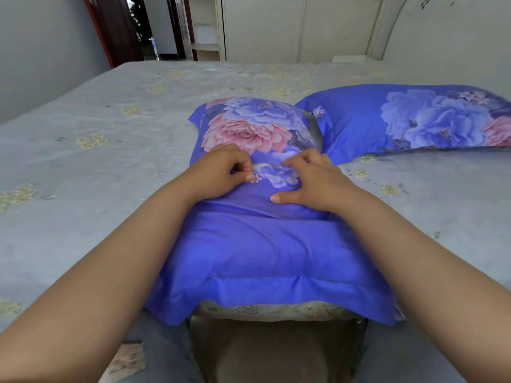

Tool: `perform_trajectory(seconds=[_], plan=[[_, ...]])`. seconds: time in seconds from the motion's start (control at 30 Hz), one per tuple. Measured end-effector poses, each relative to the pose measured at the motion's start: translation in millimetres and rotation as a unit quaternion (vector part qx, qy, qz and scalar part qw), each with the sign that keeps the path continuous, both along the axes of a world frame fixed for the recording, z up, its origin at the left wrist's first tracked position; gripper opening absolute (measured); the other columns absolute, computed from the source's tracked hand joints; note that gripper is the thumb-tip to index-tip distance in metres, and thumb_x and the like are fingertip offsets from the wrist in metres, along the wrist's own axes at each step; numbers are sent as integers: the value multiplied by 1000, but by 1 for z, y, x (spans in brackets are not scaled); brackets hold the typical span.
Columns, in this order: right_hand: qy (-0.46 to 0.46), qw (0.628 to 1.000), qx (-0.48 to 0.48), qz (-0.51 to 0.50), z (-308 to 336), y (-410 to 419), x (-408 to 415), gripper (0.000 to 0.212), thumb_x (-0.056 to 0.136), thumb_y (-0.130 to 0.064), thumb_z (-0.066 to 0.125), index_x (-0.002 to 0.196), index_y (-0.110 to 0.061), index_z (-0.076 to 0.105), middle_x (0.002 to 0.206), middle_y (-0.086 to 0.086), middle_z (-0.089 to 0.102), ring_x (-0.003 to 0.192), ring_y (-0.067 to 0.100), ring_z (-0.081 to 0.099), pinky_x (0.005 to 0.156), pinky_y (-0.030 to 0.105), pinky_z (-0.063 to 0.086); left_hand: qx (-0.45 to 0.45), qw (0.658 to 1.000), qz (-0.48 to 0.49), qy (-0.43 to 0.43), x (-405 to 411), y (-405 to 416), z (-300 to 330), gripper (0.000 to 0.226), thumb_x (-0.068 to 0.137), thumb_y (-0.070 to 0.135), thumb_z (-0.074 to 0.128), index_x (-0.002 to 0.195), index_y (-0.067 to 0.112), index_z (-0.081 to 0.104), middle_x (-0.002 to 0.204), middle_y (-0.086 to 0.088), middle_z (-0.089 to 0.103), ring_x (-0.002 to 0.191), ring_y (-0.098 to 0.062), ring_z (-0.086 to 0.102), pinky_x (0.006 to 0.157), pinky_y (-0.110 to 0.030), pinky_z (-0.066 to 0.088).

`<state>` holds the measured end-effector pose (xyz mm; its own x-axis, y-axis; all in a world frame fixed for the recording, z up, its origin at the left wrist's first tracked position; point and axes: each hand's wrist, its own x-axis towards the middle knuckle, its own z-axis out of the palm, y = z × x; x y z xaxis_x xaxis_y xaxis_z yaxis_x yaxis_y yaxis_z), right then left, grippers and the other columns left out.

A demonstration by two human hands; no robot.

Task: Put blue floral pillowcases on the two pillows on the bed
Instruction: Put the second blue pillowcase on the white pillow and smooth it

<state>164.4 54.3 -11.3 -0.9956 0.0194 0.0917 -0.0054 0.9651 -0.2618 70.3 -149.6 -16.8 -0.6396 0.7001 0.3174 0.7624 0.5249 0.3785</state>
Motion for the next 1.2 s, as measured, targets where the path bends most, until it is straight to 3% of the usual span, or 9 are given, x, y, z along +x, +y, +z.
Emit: perform_trajectory(seconds=[0.1, 0.27, 0.43, 0.57, 0.7, 0.83, 0.97, 1.13, 1.2], plan=[[-35, 996, 58, 65, 4, -3, -9, 62, 74, -65, 62, 119, -23, 53, 126, 7, 42, 120, 28, 37, 103, 39, 34, -15, 1000, 19, 2, 4, 8, 8, 10, 95, 23, 51, 86, 20, 50, 88, 1, 60, 84, -22, 54, 78, -36, 45], [-161, 974, 1, 159, 39, -4, 0, 53, 72, -62, 67, 90, -17, 44, 84, -9, 46, 75, 12, 45, 63, 25, 36, 32, 999, 32, -27, 6, 17, 14, 10, 98, 23, 45, 90, 17, 44, 77, 4, 49, 75, -18, 45, 65, -27, 32], [-271, 941, 114, 165, 47, 6, -11, 55, 71, -51, 75, 112, -22, 53, 101, -16, 51, 98, 14, 51, 80, 26, 44, -257, 942, 11, -214, -6, -4, 34, 24, 78, 48, 70, 83, 26, 62, 78, 17, 60, 73, -5, 56, 68, -20, 41], [-307, 929, 96, 181, 57, 7, -26, 31, 76, -44, 74, 97, -24, 62, 87, -17, 58, 84, 10, 58, 78, 27, 47, -272, 956, 111, -27, -23, -9, 26, 24, 82, 39, 68, 72, 24, 53, 84, 5, 62, 90, -25, 59, 72, -30, 43], [-167, 966, 111, 162, 34, 0, -45, 23, 92, -34, 58, 82, -16, 46, 77, -7, 45, 76, 18, 45, 61, 29, 33, -165, 934, 223, 225, -31, -3, 0, 16, 90, 24, 51, 98, 11, 56, 99, -18, 66, 92, -37, 61, 74, -37, 39], [95, 987, 132, -5, -1, 11, -63, 24, 92, -12, 45, 116, -9, 47, 101, 14, 62, 93, 34, 59, 64, 33, 36, -151, 921, 269, 239, -39, -6, -14, 24, 90, 30, 51, 100, 9, 55, 90, -19, 66, 87, -35, 61, 78, -38, 35], [130, 972, 172, -96, -17, 35, -72, 30, 91, -12, 44, 121, -8, 43, 95, 19, 65, 85, 39, 62, 60, 33, 34, -150, 931, 232, 238, -36, -3, -9, 32, 84, 45, 59, 92, 14, 61, 90, -11, 65, 95, -31, 56, 85, -38, 29], [280, 948, 143, 44, -31, 24, -48, 29, 80, -34, 46, 80, -10, 62, 56, 11, 61, 54, 32, 62, 53, 31, 45, -35, 972, 115, 203, -14, -7, -27, 16, 81, 30, 65, 93, 21, 68, 87, 2, 65, 101, -22, 55, 107, -55, 16], [328, 921, 147, 148, -36, 19, -38, 27, 74, -32, 46, 72, -11, 62, 54, 6, 59, 57, 26, 61, 86, 39, 49, -31, 969, 85, 229, -8, -10, -33, 19, 80, 31, 58, 93, 23, 70, 86, 6, 65, 100, -18, 58, 107, -64, 13]])
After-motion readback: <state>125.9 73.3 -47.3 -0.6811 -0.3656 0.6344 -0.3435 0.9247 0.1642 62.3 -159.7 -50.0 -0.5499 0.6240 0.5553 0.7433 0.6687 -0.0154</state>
